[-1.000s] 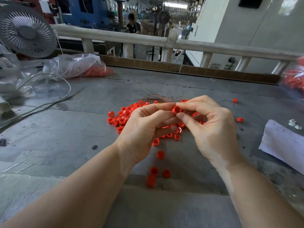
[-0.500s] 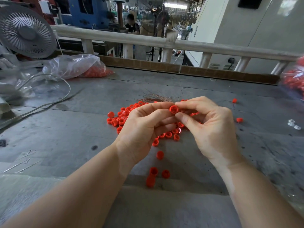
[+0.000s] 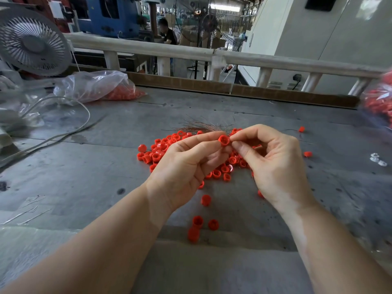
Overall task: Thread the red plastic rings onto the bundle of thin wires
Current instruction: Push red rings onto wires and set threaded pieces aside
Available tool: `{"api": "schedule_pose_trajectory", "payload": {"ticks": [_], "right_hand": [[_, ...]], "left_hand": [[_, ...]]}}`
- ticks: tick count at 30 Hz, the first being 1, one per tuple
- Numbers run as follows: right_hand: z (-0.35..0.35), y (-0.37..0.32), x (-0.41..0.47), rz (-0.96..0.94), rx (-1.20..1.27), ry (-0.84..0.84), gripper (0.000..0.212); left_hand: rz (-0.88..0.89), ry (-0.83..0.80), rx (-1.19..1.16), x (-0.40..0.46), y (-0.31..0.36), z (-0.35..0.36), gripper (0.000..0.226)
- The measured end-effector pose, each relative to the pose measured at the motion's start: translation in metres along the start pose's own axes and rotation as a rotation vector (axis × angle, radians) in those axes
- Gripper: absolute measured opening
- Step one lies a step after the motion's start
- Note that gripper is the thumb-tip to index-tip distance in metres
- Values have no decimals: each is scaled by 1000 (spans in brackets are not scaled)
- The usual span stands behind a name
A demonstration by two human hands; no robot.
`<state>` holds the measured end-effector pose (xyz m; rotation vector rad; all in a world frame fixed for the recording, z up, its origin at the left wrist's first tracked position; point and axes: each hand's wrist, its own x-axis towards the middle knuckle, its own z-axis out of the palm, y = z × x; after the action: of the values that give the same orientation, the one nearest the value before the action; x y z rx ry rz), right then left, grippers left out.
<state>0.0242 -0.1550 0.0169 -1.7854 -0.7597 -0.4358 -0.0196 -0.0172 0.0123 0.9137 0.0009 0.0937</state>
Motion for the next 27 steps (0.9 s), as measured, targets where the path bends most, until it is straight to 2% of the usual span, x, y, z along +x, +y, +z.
{"api": "schedule_pose_trajectory", "payload": {"ticks": [9, 19, 27], "right_hand": [[1, -2, -3, -104, -92, -29, 18], [3, 0, -4, -107, -85, 1, 23], [2, 0, -4, -149, -120, 25, 14]], "left_hand": [[-29, 49, -81, 0, 1, 0, 19], [-41, 44, -117, -1, 3, 2, 20], [-49, 53, -101, 1, 2, 1, 19]]}}
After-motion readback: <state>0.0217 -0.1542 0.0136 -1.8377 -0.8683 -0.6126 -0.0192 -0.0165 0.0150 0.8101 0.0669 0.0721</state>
